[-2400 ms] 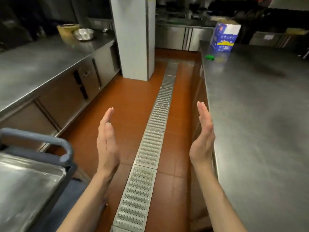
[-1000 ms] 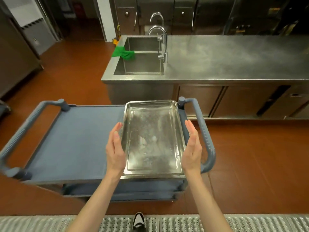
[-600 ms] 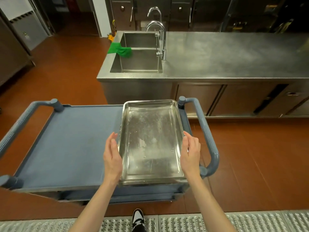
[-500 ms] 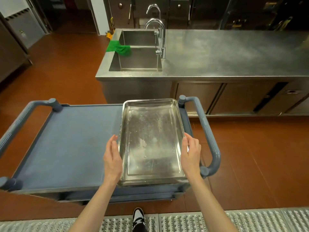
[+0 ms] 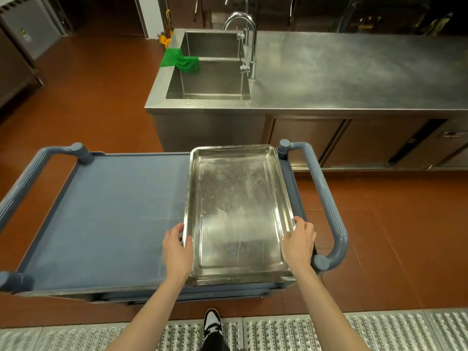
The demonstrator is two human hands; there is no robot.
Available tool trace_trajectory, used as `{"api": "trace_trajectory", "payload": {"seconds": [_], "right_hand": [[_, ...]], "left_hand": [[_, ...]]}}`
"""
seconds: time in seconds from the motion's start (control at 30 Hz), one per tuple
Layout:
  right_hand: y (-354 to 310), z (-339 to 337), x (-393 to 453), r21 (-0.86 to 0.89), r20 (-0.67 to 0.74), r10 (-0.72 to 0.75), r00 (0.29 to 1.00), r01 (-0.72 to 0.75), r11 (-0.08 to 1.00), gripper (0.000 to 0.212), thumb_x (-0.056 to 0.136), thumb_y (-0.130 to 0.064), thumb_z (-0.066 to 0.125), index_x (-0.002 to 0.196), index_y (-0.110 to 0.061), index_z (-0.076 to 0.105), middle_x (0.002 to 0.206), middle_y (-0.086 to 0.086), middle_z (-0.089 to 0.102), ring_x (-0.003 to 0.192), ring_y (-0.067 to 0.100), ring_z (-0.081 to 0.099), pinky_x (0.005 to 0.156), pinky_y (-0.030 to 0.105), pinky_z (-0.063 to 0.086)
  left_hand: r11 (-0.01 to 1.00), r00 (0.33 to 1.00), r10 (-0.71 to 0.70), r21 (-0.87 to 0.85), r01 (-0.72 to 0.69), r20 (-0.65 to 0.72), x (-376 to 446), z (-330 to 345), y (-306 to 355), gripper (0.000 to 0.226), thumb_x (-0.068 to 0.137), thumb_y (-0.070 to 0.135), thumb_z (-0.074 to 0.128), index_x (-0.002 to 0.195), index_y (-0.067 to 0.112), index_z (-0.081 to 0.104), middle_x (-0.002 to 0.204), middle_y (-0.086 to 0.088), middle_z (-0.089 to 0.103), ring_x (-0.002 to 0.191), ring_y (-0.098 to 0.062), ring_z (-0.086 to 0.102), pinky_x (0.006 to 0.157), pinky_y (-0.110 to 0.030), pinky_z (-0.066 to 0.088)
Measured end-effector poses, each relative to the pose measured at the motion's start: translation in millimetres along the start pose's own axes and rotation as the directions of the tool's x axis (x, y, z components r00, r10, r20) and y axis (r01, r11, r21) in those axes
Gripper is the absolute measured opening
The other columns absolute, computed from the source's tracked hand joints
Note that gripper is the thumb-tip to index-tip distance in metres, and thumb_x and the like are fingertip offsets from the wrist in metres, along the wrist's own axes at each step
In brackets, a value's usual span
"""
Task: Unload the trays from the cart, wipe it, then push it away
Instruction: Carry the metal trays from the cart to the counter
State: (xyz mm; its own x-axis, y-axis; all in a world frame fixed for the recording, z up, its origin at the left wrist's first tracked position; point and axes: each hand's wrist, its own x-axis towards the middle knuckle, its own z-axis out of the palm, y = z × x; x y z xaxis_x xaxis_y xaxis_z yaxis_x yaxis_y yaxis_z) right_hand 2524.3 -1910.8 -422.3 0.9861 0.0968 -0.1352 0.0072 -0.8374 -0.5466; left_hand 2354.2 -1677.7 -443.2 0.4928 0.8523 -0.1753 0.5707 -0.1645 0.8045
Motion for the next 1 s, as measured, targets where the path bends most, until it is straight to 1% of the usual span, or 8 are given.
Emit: {"api": "trace_trajectory", "payload": {"seconds": [0.1, 0.23, 0.4, 0.6, 0.7, 0.8, 0.87, 1.0], "right_hand": [[2.2, 1.8, 6.8, -0.011, -0.024, 0.03, 0.999, -0.03, 0.999, 0.039, 0.098, 0.004, 0.059, 0.135, -0.008, 0.053, 0.137, 0.015, 0.049, 0.12, 0.031, 0.045, 0.096, 0.04, 0.044], [4.6, 2.8, 13.1, -0.037, -0.043, 0.03, 0.999, -0.032, 0.999, 0.024, 0.099, -0.003, 0.063, 0.121, -0.009, 0.055, 0.127, 0.014, 0.054, 0.112, 0.03, 0.048, 0.095, 0.045, 0.047], [2.6, 5.5, 17.7, -0.081, -0.037, 0.039, 0.999, -0.042, 0.996, 0.022, 0.101, -0.004, 0.061, 0.12, -0.007, 0.052, 0.126, 0.016, 0.055, 0.11, 0.031, 0.049, 0.095, 0.044, 0.047], [1.5, 7.5, 17.5, -0.14, -0.016, 0.056, 0.998, -0.057, 0.989, 0.024, 0.099, 0.0, 0.058, 0.12, -0.006, 0.048, 0.127, 0.019, 0.054, 0.108, 0.033, 0.05, 0.091, 0.041, 0.046], [0.9, 6.5, 18.5, -0.15, 0.0, 0.054, 0.999, -0.053, 0.987, 0.026, 0.098, 0.002, 0.058, 0.12, -0.006, 0.047, 0.127, 0.019, 0.054, 0.109, 0.033, 0.05, 0.09, 0.041, 0.047], [0.5, 5.6, 18.7, -0.093, 0.007, 0.056, 0.998, -0.055, 0.994, 0.023, 0.098, 0.006, 0.052, 0.119, -0.005, 0.047, 0.122, 0.018, 0.056, 0.106, 0.033, 0.051, 0.087, 0.043, 0.049], [-0.3, 4.5, 18.5, -0.007, 0.0, 0.059, 0.998, -0.059, 0.998, 0.024, 0.099, 0.008, 0.047, 0.118, -0.005, 0.047, 0.117, 0.016, 0.057, 0.101, 0.031, 0.052, 0.08, 0.042, 0.049], [1.6, -2.3, 15.6, 0.07, -0.044, 0.046, 0.998, -0.043, 0.997, 0.023, 0.106, -0.01, 0.052, 0.128, -0.011, 0.049, 0.117, 0.006, 0.058, 0.086, 0.02, 0.053, 0.067, 0.034, 0.04]], "left_hand": [[0.999, 1.0, -0.001, 0.047, 0.002, -0.015, 3.7, 0.1, 0.6, 0.039, 0.103, 0.009, 0.062, 0.141, 0.012, 0.06, 0.129, 0.0, 0.055, 0.114, -0.024, 0.061, 0.101, -0.045, 0.053], [0.997, 0.999, -0.037, 0.069, 0.039, -0.022, 10.1, -1.0, 5.9, 0.037, 0.096, 0.006, 0.073, 0.131, 0.008, 0.062, 0.118, 0.0, 0.054, 0.1, -0.02, 0.06, 0.085, -0.031, 0.047], [0.988, 0.997, -0.082, 0.127, 0.082, -0.011, 16.2, -1.6, 11.5, 0.033, 0.096, 0.007, 0.074, 0.127, 0.004, 0.063, 0.119, -0.011, 0.062, 0.105, -0.026, 0.06, 0.093, -0.037, 0.048], [0.975, 0.993, -0.115, 0.19, 0.116, -0.016, 17.4, -1.8, 16.6, 0.026, 0.094, 0.005, 0.073, 0.118, 0.002, 0.064, 0.116, -0.014, 0.064, 0.099, -0.025, 0.057, 0.088, -0.037, 0.045], [0.969, 0.992, -0.13, 0.209, 0.128, -0.005, 17.0, -1.2, 20.4, 0.026, 0.095, 0.002, 0.069, 0.12, 0.0, 0.063, 0.116, -0.015, 0.064, 0.104, -0.029, 0.059, 0.087, -0.037, 0.045], [0.969, 0.99, -0.139, 0.207, 0.136, 0.0, 15.0, 1.0, 26.0, 0.022, 0.098, -0.001, 0.062, 0.119, 0.0, 0.06, 0.111, -0.014, 0.064, 0.101, -0.03, 0.06, 0.079, -0.035, 0.041], [0.973, 0.994, -0.113, 0.204, 0.112, -0.006, 11.6, 2.3, 28.8, 0.022, 0.1, -0.003, 0.058, 0.121, 0.001, 0.058, 0.112, -0.014, 0.064, 0.098, -0.026, 0.057, 0.08, -0.035, 0.041], [0.984, 0.997, -0.063, 0.162, 0.068, -0.032, 6.7, 0.3, 28.3, 0.027, 0.1, -0.003, 0.057, 0.127, 0.001, 0.056, 0.117, -0.01, 0.06, 0.107, -0.027, 0.059, 0.086, -0.033, 0.042]]}}
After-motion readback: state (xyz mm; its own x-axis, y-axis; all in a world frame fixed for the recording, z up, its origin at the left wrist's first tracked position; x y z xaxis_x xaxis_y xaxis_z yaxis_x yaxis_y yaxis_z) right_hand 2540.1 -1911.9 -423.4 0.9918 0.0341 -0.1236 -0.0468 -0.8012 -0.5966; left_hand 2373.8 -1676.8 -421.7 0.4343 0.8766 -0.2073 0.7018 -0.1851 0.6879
